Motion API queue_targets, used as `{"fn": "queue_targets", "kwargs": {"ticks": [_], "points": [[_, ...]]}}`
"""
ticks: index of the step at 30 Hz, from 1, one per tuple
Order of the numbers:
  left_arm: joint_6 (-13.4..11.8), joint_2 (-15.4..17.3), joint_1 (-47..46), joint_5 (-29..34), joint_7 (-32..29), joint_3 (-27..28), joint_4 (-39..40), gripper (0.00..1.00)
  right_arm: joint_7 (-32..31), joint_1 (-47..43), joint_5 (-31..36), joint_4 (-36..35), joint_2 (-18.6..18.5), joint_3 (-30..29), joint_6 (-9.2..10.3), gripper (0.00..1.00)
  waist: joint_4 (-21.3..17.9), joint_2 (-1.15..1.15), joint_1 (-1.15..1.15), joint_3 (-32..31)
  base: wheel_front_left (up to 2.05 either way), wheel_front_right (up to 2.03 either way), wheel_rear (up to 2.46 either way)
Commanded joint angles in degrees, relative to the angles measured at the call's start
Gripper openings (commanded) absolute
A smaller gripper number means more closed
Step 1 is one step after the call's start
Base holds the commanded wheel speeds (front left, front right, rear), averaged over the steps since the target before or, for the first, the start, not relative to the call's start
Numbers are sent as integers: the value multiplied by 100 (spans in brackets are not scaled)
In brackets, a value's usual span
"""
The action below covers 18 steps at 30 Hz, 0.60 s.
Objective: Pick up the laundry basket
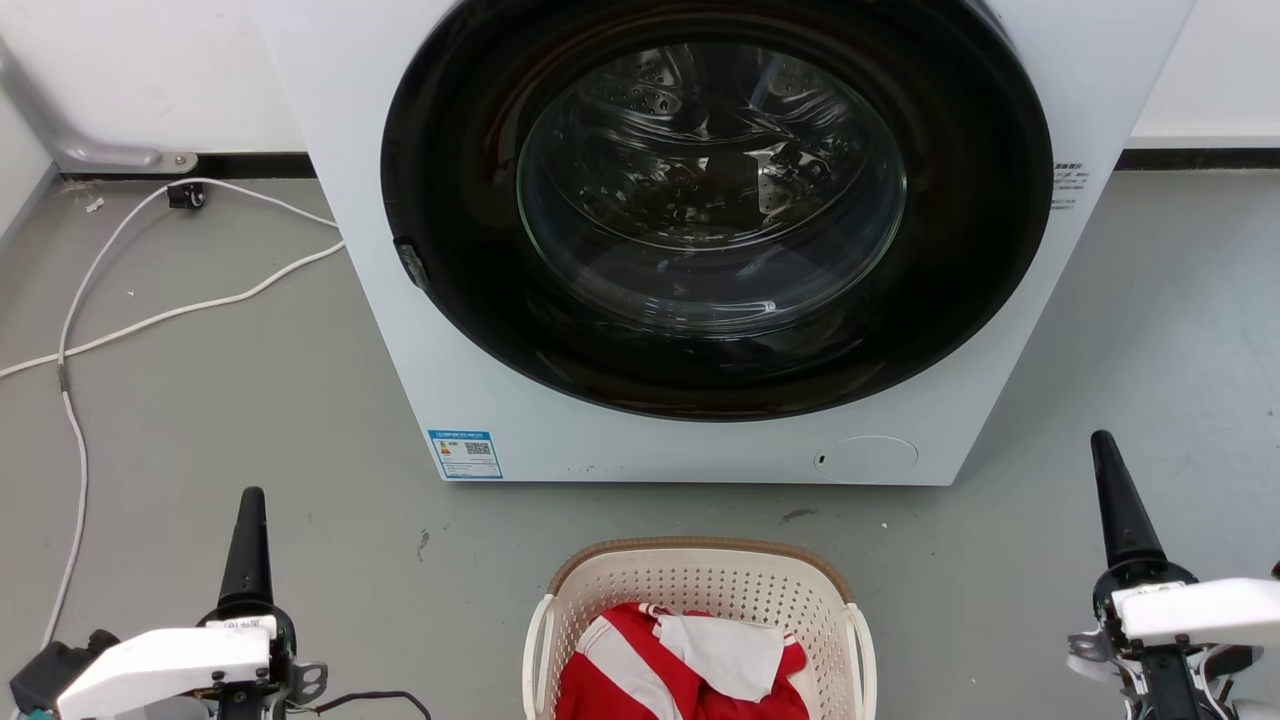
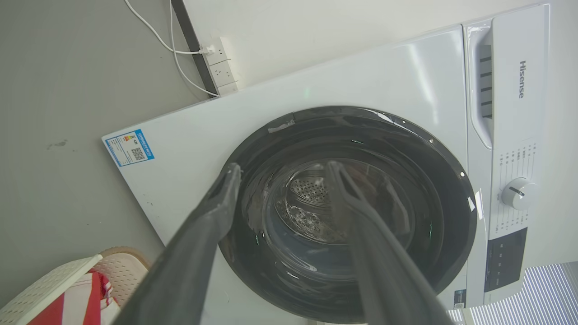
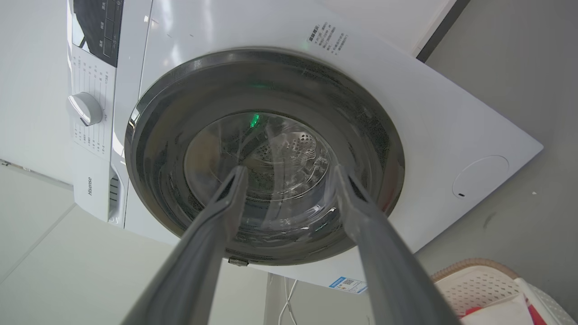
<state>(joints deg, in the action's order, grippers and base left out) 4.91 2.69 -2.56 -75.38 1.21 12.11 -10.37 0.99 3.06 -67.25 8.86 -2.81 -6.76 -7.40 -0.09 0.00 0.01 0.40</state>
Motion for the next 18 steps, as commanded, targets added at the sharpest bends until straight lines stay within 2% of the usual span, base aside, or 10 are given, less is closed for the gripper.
{"fn": "queue_targets", "kwargs": {"ticks": [1, 4, 9, 18], "points": [[-72, 23, -91, 198, 60, 24, 207, 100, 68, 162, 347, -206, -17, 20, -9, 100, 0, 0, 0, 2, 0, 0, 0], [-182, 23, -34, 462, 122, -17, 356, 100, 132, 170, 826, -367, -17, 78, -9, 100, -3, 0, 0, 4, 0, 0, 0], [-166, 24, 58, 1076, 224, -173, 761, 100, 234, 146, 1699, -580, -17, 176, -10, 100, -12, 0, 0, 12, 0, 0, 0], [-292, 25, 221, 2755, 394, -795, 1276, 100, 408, 79, 2958, -885, -16, 440, -10, 100, -36, 0, 0, 30, 0, 0, 0]]}}
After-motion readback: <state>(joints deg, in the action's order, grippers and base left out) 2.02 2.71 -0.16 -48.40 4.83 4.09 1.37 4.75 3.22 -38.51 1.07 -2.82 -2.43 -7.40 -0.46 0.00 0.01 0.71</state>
